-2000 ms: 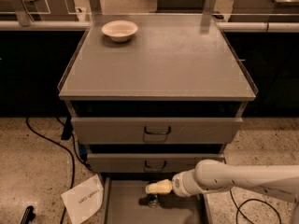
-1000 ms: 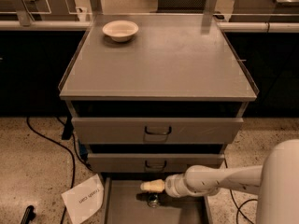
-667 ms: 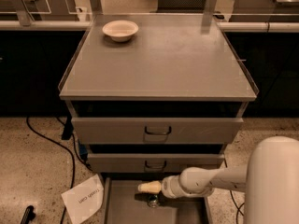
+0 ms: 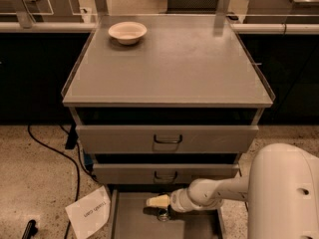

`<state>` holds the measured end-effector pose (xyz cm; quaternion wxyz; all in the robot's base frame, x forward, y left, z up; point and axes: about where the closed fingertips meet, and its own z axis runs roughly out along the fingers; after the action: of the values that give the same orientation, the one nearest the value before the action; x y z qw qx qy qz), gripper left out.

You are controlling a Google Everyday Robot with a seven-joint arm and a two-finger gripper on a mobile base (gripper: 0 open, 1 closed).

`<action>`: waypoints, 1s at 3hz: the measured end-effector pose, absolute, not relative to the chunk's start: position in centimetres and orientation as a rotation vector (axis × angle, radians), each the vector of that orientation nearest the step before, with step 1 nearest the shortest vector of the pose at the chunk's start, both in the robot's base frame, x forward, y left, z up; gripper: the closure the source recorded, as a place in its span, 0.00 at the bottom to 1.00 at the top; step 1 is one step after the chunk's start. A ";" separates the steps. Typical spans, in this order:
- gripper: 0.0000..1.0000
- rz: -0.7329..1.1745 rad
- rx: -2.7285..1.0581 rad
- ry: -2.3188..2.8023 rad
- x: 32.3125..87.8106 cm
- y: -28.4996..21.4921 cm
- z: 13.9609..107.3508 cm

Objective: Pick green can from bottom drawer and place on counter

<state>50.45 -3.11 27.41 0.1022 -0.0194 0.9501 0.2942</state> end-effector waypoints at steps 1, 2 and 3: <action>0.00 0.850 0.004 2.822 50.6 -3.1 25.5; 0.00 0.792 0.007 2.852 51.3 -2.4 22.6; 0.00 0.750 -0.016 2.858 51.5 -1.4 20.5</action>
Offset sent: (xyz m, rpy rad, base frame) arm 0.0193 0.0222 -0.0837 -0.1181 0.0490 -0.0236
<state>51.50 -1.39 20.46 0.0932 -0.0053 0.9631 0.2526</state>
